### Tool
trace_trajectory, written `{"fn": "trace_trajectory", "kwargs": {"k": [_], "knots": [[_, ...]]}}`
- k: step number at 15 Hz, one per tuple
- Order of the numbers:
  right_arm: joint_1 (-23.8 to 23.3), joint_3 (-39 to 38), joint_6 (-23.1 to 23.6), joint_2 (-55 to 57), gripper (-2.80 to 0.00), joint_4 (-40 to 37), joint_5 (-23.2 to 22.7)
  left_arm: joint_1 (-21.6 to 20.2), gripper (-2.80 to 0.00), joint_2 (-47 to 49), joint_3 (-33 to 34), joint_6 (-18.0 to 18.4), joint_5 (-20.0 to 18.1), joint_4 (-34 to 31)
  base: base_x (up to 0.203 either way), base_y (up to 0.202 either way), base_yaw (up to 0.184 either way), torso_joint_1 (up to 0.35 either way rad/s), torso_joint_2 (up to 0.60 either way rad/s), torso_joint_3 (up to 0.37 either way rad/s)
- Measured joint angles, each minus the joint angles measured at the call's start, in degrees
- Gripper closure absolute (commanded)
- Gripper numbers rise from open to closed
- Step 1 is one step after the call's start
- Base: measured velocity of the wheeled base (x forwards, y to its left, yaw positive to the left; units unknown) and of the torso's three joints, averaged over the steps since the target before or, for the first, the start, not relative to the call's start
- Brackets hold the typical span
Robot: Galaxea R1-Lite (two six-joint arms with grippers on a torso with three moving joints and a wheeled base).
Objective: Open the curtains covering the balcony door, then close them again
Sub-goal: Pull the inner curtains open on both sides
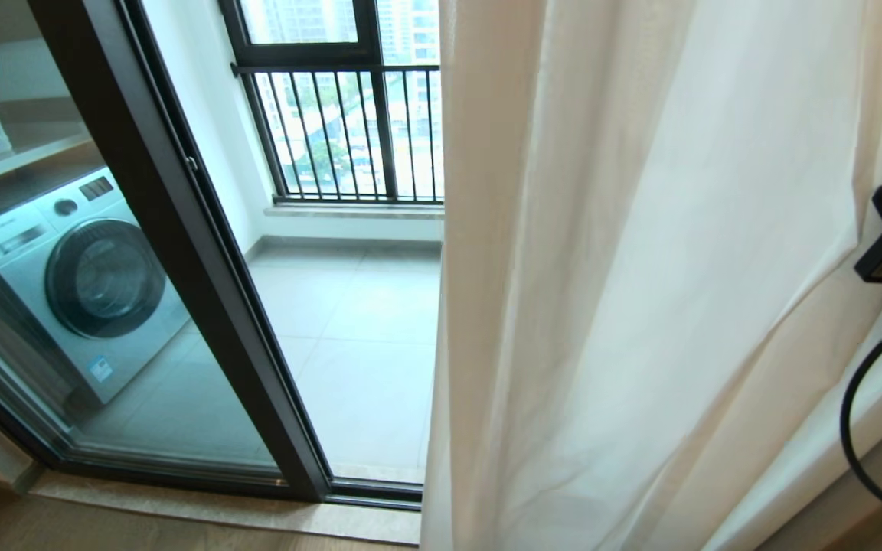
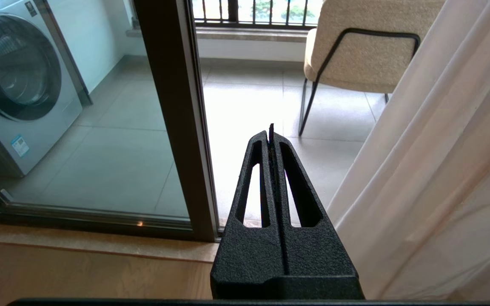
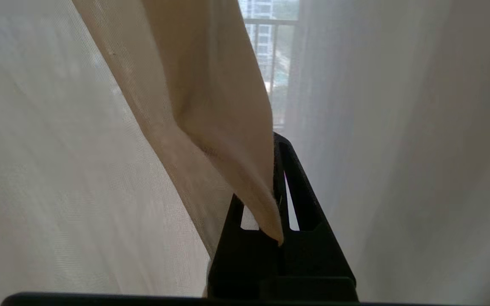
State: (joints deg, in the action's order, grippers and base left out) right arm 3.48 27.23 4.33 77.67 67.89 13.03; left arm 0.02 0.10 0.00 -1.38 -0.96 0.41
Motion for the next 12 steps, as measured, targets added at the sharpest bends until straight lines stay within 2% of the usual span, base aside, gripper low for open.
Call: {"fn": "trace_trajectory", "kwargs": {"k": [5,8,12], "knots": [[-7.42,-0.26,-0.44,-1.60,0.00,-2.16,-0.17,0.00,0.00,0.00,0.00,0.01,-0.01,0.00,0.000,0.000,0.000,0.000,0.00,0.000],[-11.87,-0.30,-2.53,-3.95,0.00,-5.94,-0.18,0.02,0.00,0.00,0.00,0.00,0.00,0.00,0.000,0.000,0.000,0.000,0.00,0.000],[-19.32,-0.26,-3.98,-5.39,0.00,-6.97,-0.22,0.00,0.00,0.00,0.00,0.01,0.00,0.00,0.000,0.000,0.000,0.000,0.00,0.000]]}}
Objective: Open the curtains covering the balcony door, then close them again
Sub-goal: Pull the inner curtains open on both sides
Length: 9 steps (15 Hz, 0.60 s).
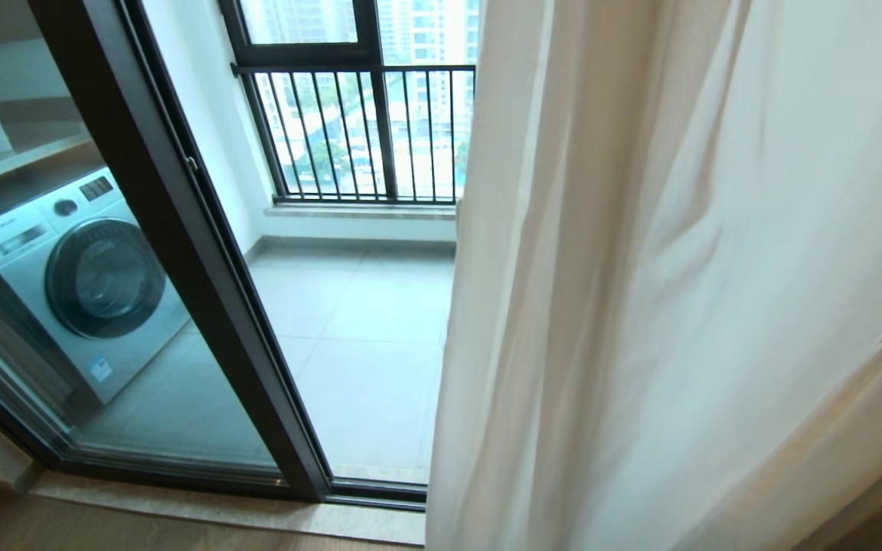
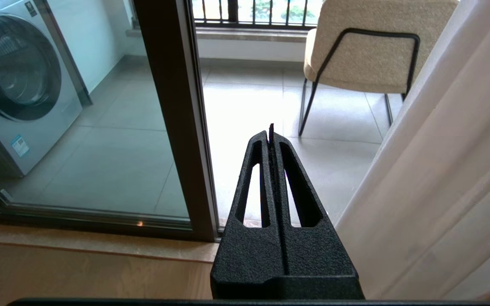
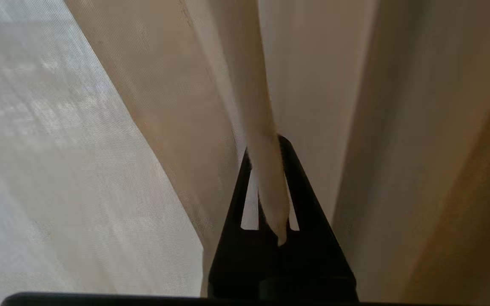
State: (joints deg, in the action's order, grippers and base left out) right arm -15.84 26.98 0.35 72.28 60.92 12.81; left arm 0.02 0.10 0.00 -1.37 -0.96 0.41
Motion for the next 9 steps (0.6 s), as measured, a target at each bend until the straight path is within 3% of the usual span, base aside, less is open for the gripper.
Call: {"fn": "trace_trajectory", "kwargs": {"k": [9], "knots": [[-18.00,0.35,-5.68,1.19,0.00,0.51,-0.04,0.02,0.00,0.00,0.00,-0.01,0.00,0.00,0.000,0.000,0.000,0.000,0.00,0.000]]}}
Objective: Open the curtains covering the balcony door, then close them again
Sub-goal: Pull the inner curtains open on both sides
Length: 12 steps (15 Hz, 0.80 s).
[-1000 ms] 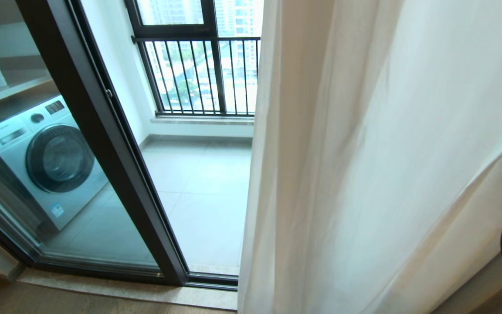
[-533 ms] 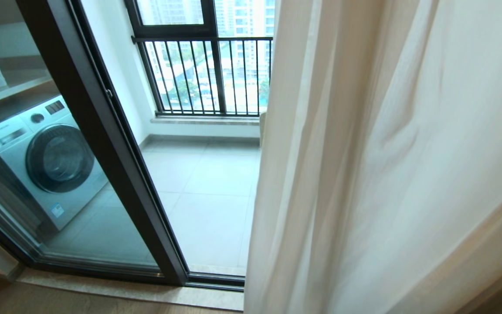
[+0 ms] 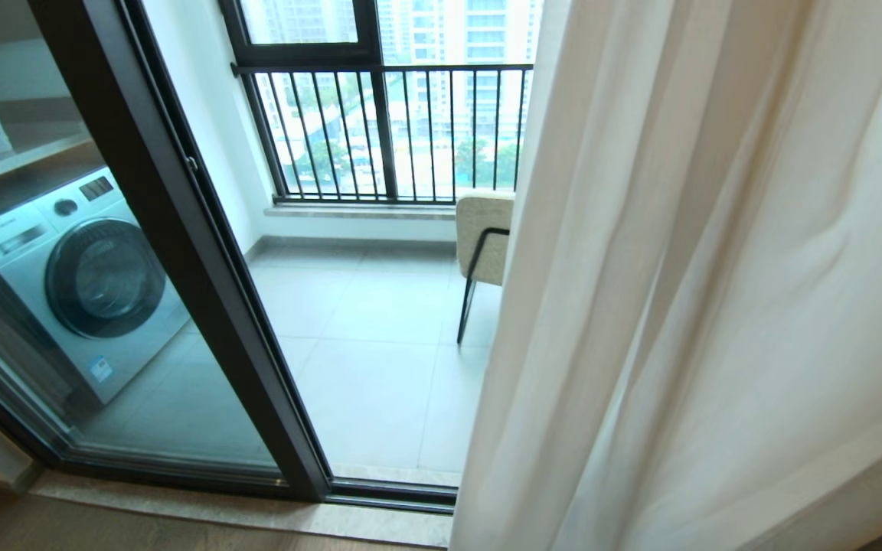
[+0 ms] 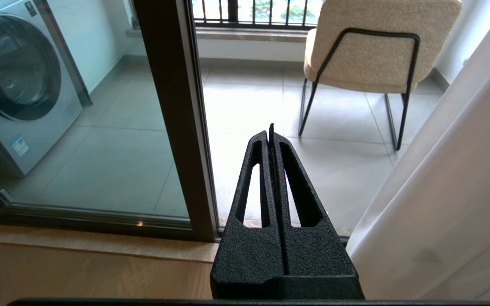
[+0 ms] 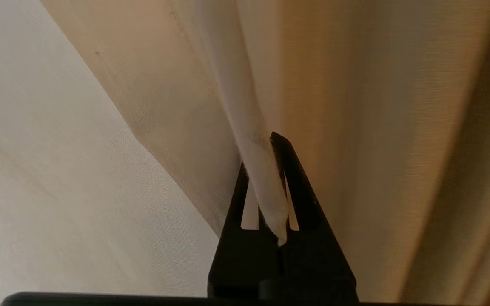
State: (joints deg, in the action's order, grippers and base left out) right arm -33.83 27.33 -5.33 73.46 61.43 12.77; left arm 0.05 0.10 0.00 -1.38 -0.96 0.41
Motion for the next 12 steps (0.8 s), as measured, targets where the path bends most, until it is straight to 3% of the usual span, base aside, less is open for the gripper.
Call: {"fn": "trace_trajectory", "kwargs": {"k": [4,12], "knots": [[-8.51,0.00,-1.84,1.12,0.00,0.26,-0.09,0.00,0.00,0.00,0.00,0.00,0.02,0.00,0.000,0.000,0.000,0.000,0.00,0.000],[-23.12,3.81,-9.74,5.79,0.00,0.45,-0.28,0.00,0.00,0.00,0.00,0.00,-0.02,0.00,0.000,0.000,0.000,0.000,0.00,0.000]]}}
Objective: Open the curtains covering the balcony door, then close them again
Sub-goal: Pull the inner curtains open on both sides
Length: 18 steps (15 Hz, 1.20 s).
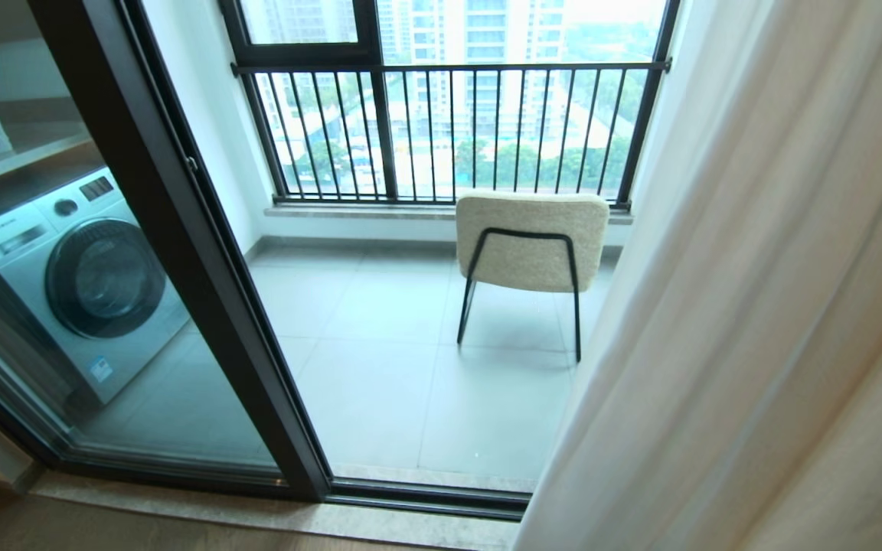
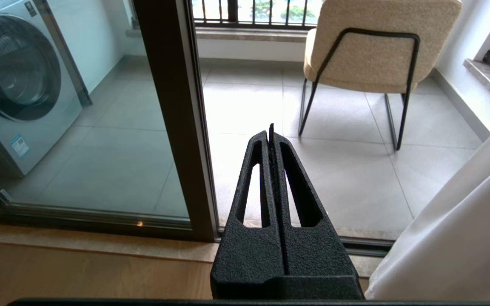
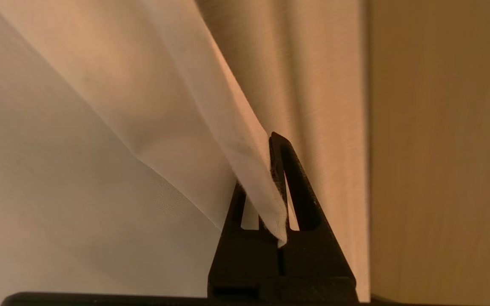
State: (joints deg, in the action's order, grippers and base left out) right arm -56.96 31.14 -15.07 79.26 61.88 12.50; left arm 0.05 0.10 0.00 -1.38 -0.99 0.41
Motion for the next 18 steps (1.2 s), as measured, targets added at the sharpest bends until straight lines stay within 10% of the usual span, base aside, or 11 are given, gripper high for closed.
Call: {"fn": "trace_trajectory", "kwargs": {"k": [18], "knots": [[-23.39,13.10,-4.22,17.09,0.00,8.75,0.03,-0.01,0.00,0.00,0.00,0.00,0.02,0.00,0.000,0.000,0.000,0.000,0.00,0.000]]}}
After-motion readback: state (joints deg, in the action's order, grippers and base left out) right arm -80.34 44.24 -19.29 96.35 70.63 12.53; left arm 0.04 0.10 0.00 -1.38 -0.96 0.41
